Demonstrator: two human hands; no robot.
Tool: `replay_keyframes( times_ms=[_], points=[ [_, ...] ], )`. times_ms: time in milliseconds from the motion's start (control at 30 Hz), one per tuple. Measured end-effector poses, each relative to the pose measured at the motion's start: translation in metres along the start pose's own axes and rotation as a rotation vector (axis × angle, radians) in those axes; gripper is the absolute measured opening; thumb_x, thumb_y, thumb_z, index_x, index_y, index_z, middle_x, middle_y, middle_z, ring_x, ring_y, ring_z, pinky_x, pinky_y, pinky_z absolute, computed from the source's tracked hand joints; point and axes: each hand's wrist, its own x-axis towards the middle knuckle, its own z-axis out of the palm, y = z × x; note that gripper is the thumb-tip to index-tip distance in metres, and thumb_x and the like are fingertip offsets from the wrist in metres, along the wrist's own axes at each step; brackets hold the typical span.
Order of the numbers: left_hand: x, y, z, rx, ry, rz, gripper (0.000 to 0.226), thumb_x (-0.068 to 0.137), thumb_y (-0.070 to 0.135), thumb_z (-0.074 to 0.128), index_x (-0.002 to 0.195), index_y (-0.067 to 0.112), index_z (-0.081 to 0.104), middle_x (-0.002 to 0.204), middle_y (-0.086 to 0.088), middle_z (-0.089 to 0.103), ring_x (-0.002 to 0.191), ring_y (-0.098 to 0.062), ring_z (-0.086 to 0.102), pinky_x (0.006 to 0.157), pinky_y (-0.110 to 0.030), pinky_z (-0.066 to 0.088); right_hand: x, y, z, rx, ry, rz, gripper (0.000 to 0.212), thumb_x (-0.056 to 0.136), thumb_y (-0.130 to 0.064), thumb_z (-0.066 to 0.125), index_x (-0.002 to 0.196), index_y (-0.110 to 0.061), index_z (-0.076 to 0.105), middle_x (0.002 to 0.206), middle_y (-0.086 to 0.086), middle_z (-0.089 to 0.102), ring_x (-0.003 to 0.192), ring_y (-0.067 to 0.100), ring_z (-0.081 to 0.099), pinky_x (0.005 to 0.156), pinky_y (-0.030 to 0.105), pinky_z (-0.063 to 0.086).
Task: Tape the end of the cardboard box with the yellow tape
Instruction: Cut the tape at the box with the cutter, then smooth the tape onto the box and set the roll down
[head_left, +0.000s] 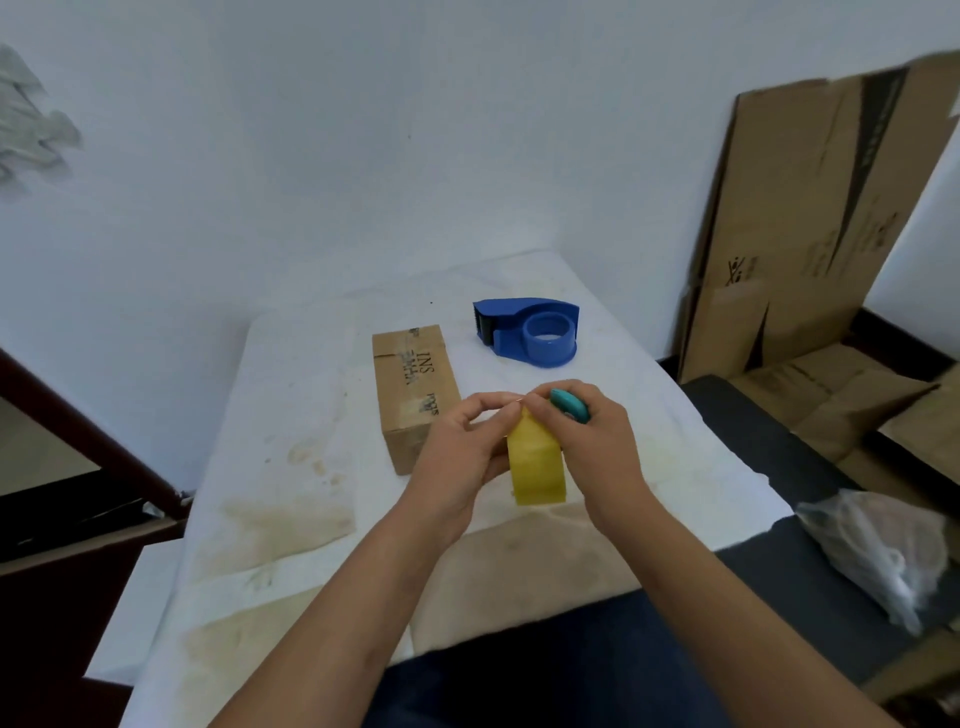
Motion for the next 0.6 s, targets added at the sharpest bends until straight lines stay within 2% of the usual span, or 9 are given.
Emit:
replay_keyframes(
  times_ms=[67, 167, 267, 333, 400, 433, 500, 533, 600],
  points=[
    [0.002, 0.001, 0.004, 0.131, 0.004, 0.036, 0.020, 0.097, 0.020, 0.056, 0.115, 0.020, 0.067, 0.099, -0.005, 0.075, 0.082, -0.012, 0.075, 0.071, -0.025, 0.060, 0.006, -0.001, -0.009, -0.045, 0.008, -0.018, 0.019, 0.085, -0.035, 0.068, 0.098, -0.022, 0.071, 0.100, -0.002, 0.068, 0.097, 0.016, 0.060, 0.080, 0.029, 0.051],
    [0.005, 0.006, -0.004, 0.192, 0.035, 0.089, 0.035, 0.099, 0.021, 0.054, 0.132, 0.031, 0.051, 0.110, -0.002, 0.073, 0.084, -0.015, 0.076, 0.073, -0.025, 0.060, 0.021, -0.005, -0.025, -0.132, 0.044, -0.070, 0.019, 0.086, -0.035, 0.068, 0.097, -0.020, 0.071, 0.093, -0.003, 0.067, 0.087, 0.010, 0.058, 0.072, 0.021, 0.043],
    [0.008, 0.022, -0.025, 0.177, 0.090, 0.169, 0.026, 0.099, 0.012, 0.050, 0.121, 0.016, 0.064, 0.111, -0.005, 0.073, 0.083, -0.017, 0.076, 0.073, -0.022, 0.059, 0.044, -0.006, -0.034, -0.385, 0.072, -0.206, 0.014, 0.087, -0.031, 0.068, 0.091, -0.018, 0.070, 0.091, -0.002, 0.061, 0.081, 0.013, 0.054, 0.067, 0.018, 0.038],
    [0.012, 0.030, -0.044, 0.216, 0.173, 0.240, 0.024, 0.099, 0.007, 0.050, 0.110, 0.013, 0.070, 0.107, -0.006, 0.075, 0.085, -0.016, 0.075, 0.078, -0.024, 0.059, 0.060, -0.003, -0.033, -0.622, 0.023, -0.324, 0.013, 0.088, -0.027, 0.066, 0.092, -0.015, 0.068, 0.092, -0.002, 0.053, 0.080, 0.016, 0.052, 0.066, 0.022, 0.037],
    [0.016, 0.033, -0.062, 0.318, 0.271, 0.316, 0.024, 0.097, 0.009, 0.053, 0.102, 0.020, 0.074, 0.102, -0.001, 0.077, 0.090, -0.011, 0.074, 0.084, -0.026, 0.056, 0.072, 0.002, -0.027, -0.818, -0.035, -0.410, 0.013, 0.090, -0.026, 0.063, 0.093, -0.014, 0.066, 0.096, -0.003, 0.051, 0.080, 0.020, 0.054, 0.066, 0.028, 0.042],
    [0.017, 0.033, -0.070, 0.387, 0.305, 0.351, 0.025, 0.096, 0.012, 0.054, 0.100, 0.025, 0.075, 0.101, 0.004, 0.077, 0.092, -0.005, 0.072, 0.083, -0.021, 0.054, 0.076, 0.005, -0.023, -0.893, -0.060, -0.432, 0.013, 0.091, -0.027, 0.062, 0.094, -0.014, 0.065, 0.099, -0.002, 0.052, 0.081, 0.020, 0.056, 0.066, 0.031, 0.045],
    [0.019, 0.032, -0.082, 0.541, 0.328, 0.387, 0.026, 0.096, 0.016, 0.054, 0.101, 0.032, 0.074, 0.105, 0.013, 0.074, 0.089, 0.011, 0.066, 0.070, -0.004, 0.046, 0.080, 0.011, -0.014, -0.993, -0.105, -0.455, 0.014, 0.092, -0.028, 0.059, 0.097, -0.015, 0.064, 0.106, -0.001, 0.053, 0.084, 0.021, 0.058, 0.067, 0.035, 0.050],
    [0.020, 0.030, -0.087, 0.622, 0.317, 0.390, 0.026, 0.097, 0.018, 0.054, 0.102, 0.034, 0.073, 0.108, 0.015, 0.071, 0.085, 0.012, 0.064, 0.064, -0.001, 0.044, 0.081, 0.013, -0.009, -1.025, -0.124, -0.462, 0.015, 0.093, -0.029, 0.058, 0.098, -0.016, 0.064, 0.107, -0.001, 0.054, 0.085, 0.021, 0.058, 0.068, 0.035, 0.051],
    [0.024, 0.024, -0.095, 0.763, 0.270, 0.394, 0.024, 0.097, 0.023, 0.054, 0.103, 0.038, 0.072, 0.114, 0.017, 0.069, 0.080, -0.003, 0.067, 0.061, -0.003, 0.045, 0.081, 0.015, -0.001, -1.076, -0.161, -0.457, 0.018, 0.093, -0.031, 0.058, 0.101, -0.016, 0.065, 0.108, -0.001, 0.056, 0.087, 0.021, 0.059, 0.068, 0.035, 0.050]
  ],
)
